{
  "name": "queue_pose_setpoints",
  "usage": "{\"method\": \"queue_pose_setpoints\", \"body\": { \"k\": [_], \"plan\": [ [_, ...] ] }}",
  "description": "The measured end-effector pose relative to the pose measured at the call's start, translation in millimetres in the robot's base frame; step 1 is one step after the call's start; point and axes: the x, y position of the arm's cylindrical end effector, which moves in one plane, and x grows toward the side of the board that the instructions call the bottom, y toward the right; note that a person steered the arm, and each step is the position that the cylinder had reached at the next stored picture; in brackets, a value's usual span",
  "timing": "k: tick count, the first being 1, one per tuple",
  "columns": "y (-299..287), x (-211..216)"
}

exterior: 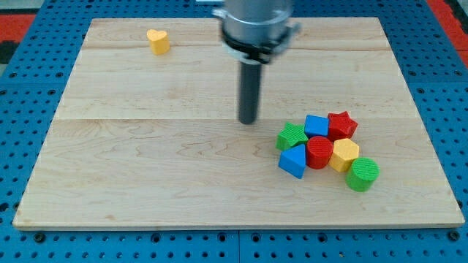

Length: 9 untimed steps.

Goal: Move yellow heart into group of blocks

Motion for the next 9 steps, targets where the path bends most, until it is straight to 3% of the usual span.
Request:
{"method": "queue_pose_setpoints", "body": {
  "k": [1, 2, 3, 6, 7, 8, 9],
  "plan": [
    [-87.9, -49.2],
    [-222.9, -84.8],
    [-270.8, -157.4],
    [-8.9, -185.5],
    [-9.8, -232.2],
    [51.6, -203.5],
    [36.7, -162.5]
  ]
}}
